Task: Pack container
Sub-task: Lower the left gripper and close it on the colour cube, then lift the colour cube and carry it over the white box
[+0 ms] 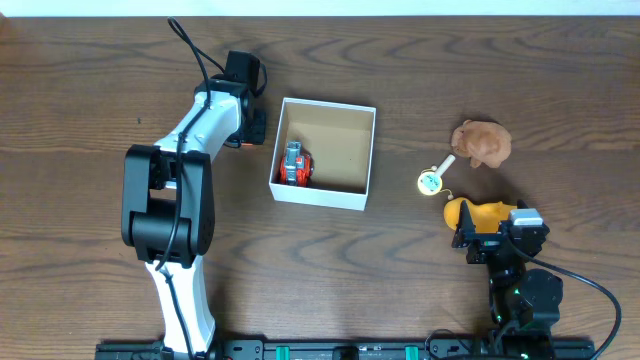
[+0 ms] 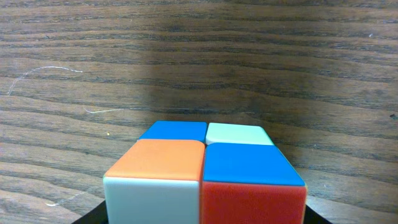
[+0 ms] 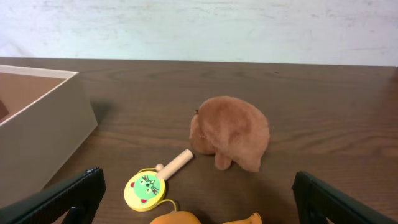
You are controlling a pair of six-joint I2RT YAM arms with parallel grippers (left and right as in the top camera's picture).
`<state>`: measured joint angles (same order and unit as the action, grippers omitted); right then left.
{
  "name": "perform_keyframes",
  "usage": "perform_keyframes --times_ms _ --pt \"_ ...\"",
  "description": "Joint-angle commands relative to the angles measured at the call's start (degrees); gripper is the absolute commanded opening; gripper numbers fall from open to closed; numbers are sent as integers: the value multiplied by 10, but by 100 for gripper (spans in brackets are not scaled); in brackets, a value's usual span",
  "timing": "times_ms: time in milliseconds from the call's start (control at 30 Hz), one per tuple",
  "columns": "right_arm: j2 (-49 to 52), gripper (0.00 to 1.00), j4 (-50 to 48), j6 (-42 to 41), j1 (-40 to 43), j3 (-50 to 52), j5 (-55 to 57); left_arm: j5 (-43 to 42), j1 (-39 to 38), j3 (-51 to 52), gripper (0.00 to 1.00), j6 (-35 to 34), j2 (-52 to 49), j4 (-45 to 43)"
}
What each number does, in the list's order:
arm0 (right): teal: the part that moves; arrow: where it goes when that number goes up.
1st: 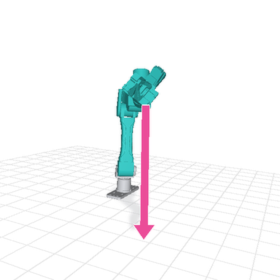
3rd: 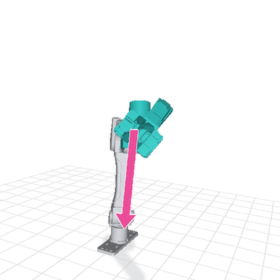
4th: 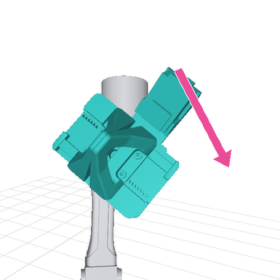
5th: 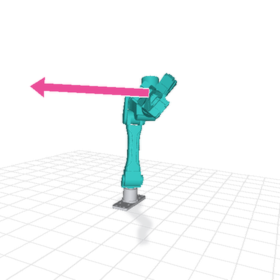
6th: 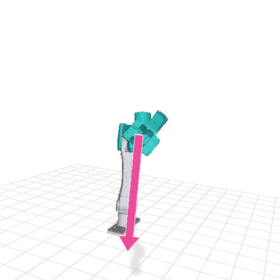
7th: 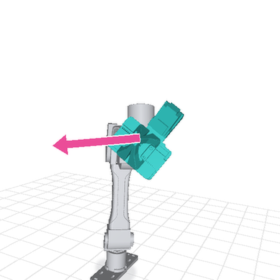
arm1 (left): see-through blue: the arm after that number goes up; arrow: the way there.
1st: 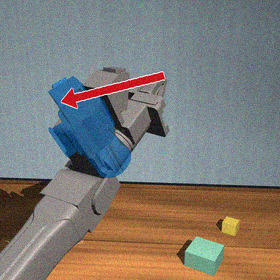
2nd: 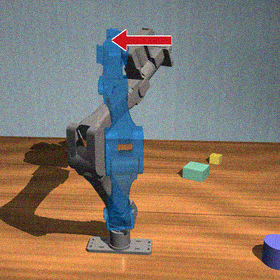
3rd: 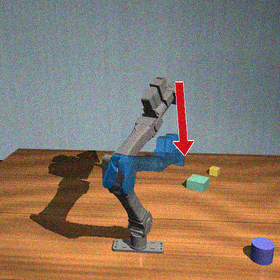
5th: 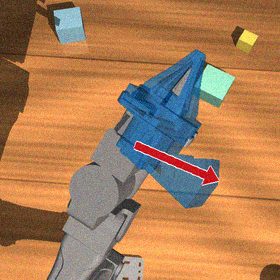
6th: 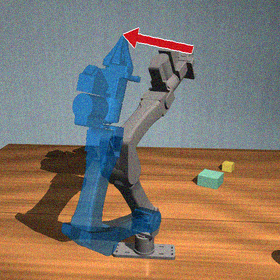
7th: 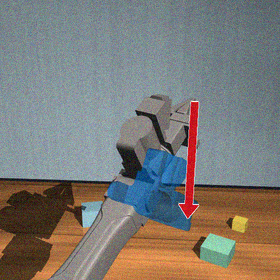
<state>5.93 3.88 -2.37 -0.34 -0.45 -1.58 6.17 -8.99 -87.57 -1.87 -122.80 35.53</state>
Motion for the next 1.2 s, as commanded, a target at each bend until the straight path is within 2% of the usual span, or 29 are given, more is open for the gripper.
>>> perform_keyframes --times_ms 0,467,533,700,833,1000,1167 --pt "-2 99 2 -4 5 1 -3 -1 4 -7 49 -3 30 0" --pt "-2 99 2 -4 5 1 -3 -9 3 -7 48 -3 175 -46" --pt "-2 99 2 -4 5 1 -3 -47 2 -7 47 -3 194 -58" --pt "-2 99 2 -4 5 1 -3 -208 0 -7 47 -3 222 -81" --pt "-2 99 2 -4 5 1 -3 -289 -8 -7 45 -3 225 -77" --pt "-2 99 2 -4 5 1 -3 -306 -30 -6 39 -3 225 -50" --pt "-2 99 2 -4 5 1 -3 -306 -52 -6 38 -3 225 -30"
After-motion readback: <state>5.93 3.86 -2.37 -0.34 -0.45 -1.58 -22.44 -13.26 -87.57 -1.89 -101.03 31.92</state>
